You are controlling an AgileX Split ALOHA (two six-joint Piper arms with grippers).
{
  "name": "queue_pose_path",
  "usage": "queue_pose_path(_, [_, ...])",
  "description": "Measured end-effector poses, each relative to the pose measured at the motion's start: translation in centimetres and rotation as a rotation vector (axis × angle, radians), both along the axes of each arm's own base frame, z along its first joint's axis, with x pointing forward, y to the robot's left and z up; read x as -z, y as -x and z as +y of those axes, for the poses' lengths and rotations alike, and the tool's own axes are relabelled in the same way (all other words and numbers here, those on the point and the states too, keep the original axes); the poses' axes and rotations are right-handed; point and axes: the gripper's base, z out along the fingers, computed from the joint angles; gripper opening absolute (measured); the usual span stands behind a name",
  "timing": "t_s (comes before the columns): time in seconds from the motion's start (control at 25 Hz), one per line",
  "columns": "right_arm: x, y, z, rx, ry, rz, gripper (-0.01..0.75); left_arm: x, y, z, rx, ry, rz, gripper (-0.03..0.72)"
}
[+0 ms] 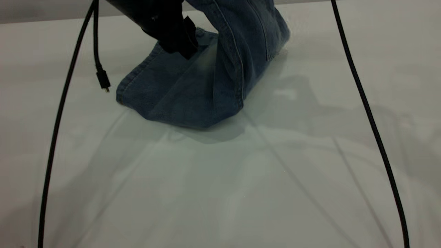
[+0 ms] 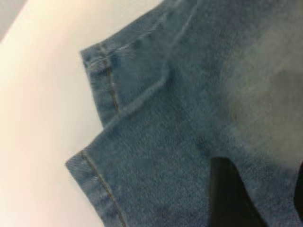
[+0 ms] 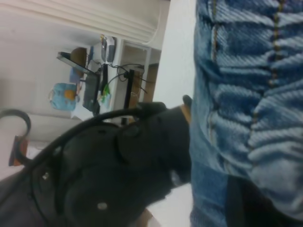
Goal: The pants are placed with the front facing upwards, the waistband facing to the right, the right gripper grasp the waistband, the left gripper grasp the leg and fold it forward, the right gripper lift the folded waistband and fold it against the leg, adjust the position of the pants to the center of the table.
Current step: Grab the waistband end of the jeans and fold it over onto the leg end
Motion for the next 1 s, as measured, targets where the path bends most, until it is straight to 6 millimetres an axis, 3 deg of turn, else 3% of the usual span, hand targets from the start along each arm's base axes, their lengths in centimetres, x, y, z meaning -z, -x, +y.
queue_pose_path(0.28, [0.1, 0.1, 0.0, -0.024, 0.003, -0.010, 0.073, 1.0, -0.3, 1.2, 0.008, -0.044, 0.030, 0.334])
queue_pose_path(0.64, [0.0, 0.2, 0.1, -0.026, 0.001, -0.010, 0.073, 1.9, -1.3, 4.9, -0.056, -0.083, 0.094, 0.298])
queue_pose_path(0.8, [0.0, 0.1, 0.1, -0.026, 0.001, -0.014, 0.073, 1.1, -1.7, 5.8, -0.081, -0.074, 0.071, 0.293])
queue_pose_path(1.0, [0.0, -0.2, -0.1, -0.004, 0.027, -0.032, 0.073, -1.3, -2.3, 7.0, -0.116, -0.047, -0.003, 0.293])
